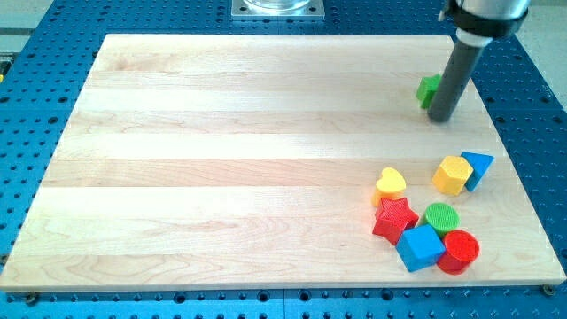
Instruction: Move the green star top right side of the board
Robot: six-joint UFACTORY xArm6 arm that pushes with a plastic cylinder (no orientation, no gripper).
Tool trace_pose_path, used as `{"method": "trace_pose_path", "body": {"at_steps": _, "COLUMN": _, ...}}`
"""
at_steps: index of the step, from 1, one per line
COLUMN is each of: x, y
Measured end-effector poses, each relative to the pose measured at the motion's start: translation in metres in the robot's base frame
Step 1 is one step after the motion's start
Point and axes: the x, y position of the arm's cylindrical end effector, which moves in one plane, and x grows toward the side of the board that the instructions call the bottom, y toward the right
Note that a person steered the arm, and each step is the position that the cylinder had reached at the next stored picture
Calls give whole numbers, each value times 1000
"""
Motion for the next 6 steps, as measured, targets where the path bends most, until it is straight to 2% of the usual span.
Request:
{"method": "trace_pose_path", "body": {"at_steps": 1, "x": -62, "y": 5}}
{"method": "trace_pose_path", "body": {"at_steps": 2, "x": -60, "y": 24}}
{"method": "trace_pose_path", "body": {"at_steps": 3, "x": -99, "y": -4}}
{"method": "trace_pose_path", "body": {"at_steps": 4, "x": -94, "y": -13}}
{"method": "trace_pose_path", "body": {"at_steps": 5, "x": -63, "y": 75}}
{"method": "trace_pose_path", "body": {"at_steps": 6, "x": -17, "y": 111}}
